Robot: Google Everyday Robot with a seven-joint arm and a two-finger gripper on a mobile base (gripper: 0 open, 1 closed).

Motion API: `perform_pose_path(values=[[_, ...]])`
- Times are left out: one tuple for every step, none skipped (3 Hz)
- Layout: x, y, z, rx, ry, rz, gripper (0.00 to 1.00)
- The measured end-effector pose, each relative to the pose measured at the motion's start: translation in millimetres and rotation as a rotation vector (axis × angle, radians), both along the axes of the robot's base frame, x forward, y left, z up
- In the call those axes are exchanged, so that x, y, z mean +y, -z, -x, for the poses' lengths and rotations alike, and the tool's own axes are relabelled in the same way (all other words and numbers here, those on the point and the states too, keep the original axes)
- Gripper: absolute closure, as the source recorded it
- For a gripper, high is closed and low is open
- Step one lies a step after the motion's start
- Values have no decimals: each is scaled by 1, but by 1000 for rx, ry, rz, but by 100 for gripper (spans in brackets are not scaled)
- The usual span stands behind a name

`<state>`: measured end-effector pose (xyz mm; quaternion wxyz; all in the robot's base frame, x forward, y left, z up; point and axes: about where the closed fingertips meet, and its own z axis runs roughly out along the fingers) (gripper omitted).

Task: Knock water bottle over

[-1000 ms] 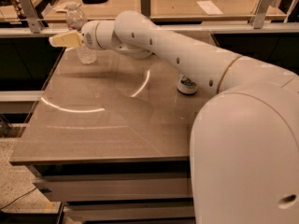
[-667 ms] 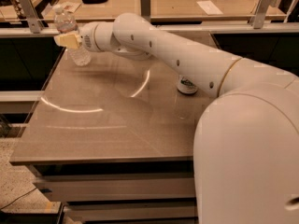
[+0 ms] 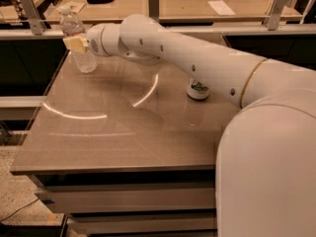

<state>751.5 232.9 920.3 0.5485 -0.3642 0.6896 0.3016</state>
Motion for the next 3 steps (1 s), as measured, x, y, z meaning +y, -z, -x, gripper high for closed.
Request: perform_pose_path(values=[[-10,-4,5,-17,21,29,100],[-48,-17,17,-61,68,109,100],[-77,-40,24,-148,109,142,100]])
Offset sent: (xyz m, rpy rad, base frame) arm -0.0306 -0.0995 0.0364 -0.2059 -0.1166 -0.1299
